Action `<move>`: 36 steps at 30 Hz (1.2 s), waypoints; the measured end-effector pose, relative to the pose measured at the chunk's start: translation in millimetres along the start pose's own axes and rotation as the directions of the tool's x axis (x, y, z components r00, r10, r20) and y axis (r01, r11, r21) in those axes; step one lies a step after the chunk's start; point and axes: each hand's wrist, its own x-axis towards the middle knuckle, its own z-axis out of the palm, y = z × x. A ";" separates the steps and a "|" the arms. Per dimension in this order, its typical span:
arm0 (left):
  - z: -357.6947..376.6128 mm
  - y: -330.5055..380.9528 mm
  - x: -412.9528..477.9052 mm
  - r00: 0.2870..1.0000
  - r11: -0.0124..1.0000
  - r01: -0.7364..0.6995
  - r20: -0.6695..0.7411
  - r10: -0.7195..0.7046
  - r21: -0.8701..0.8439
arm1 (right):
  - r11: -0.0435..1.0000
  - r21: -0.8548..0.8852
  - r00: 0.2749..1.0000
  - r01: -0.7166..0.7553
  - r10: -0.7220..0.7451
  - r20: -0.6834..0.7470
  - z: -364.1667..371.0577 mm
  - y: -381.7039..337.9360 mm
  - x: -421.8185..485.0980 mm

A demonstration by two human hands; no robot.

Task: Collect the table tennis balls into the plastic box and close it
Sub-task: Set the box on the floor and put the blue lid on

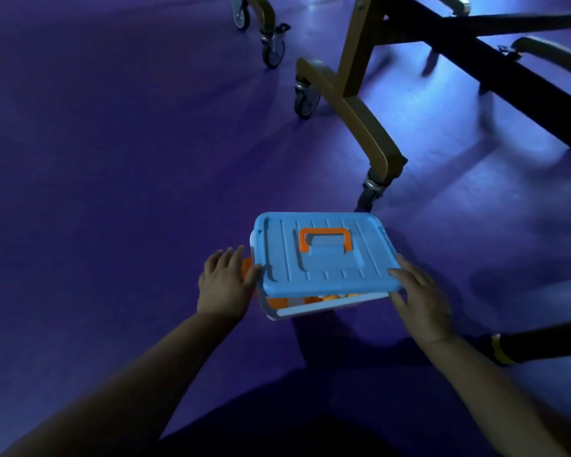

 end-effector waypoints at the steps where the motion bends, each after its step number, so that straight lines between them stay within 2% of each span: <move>1: 2.1 -1.7 -2.2 1.000 1.000 -0.012 0.005 0.012 0.006 | 1.000 0.025 0.999 -0.016 0.015 0.038 -0.1 -0.4 -1.2; 5: 10.6 -7.7 -14.6 0.995 0.994 -0.086 -0.041 0.088 0.063 | 0.992 0.115 0.989 -0.058 0.042 0.140 -1.4 -4.1 -0.6; 8: 17.9 -11.5 -25.1 0.993 0.989 -0.113 -0.017 0.116 0.097 | 0.985 0.159 0.976 -0.064 0.029 0.217 -1.8 -2.9 -5.5; 12: 19.7 -7.8 -25.7 0.993 0.989 -0.117 -0.016 0.119 0.089 | 0.978 0.179 0.969 -0.108 0.063 0.239 -2.8 -4.1 -10.3; 18: 21.4 7.0 -13.1 0.992 0.984 0.122 -0.003 -0.123 -0.129 | 0.962 0.181 0.971 -0.205 0.176 0.163 -7.0 -3.8 21.4; 20: 24.0 12.9 -5.6 0.979 0.951 0.202 0.013 -0.205 -0.232 | 0.937 0.193 0.947 -0.290 0.252 0.200 -5.5 -1.5 34.3; 22: 25.6 15.4 2.7 0.940 0.874 0.334 0.064 -0.334 -0.352 | 0.908 0.194 0.914 -0.371 0.320 0.250 -3.0 -1.2 47.7; 25: 24.8 15.2 9.8 0.909 0.794 0.413 0.146 -0.390 -0.447 | 0.829 0.193 0.823 -0.524 0.436 0.364 7.6 2.2 64.5; 26: 25.0 15.0 10.9 0.906 0.773 0.419 0.167 -0.388 -0.476 | 0.773 0.231 0.779 -0.592 0.474 0.411 11.1 1.4 68.0; 28: 24.2 16.7 12.7 0.890 0.691 0.449 0.209 -0.406 -0.566 | 0.593 0.350 0.680 -0.725 0.536 0.501 17.9 -2.7 69.2; 30: 26.6 15.8 12.4 0.882 0.623 0.455 0.228 -0.412 -0.636 | 0.435 0.427 0.609 -0.793 0.580 0.541 22.2 -7.6 63.7; 32: 29.0 19.2 5.2 0.902 0.659 0.407 0.164 -0.399 -0.632 | 0.359 0.500 0.606 -0.788 0.597 0.526 23.6 -10.2 57.8; 34: 32.7 21.5 -2.5 0.930 0.759 0.314 0.024 -0.367 -0.570 | 0.361 0.511 0.615 -0.780 0.591 0.522 29.6 -7.0 54.2; 36: 35.7 24.2 -7.0 0.943 0.806 0.224 -0.086 -0.321 -0.548 | 0.361 0.507 0.615 -0.782 0.579 0.536 32.5 -5.2 54.7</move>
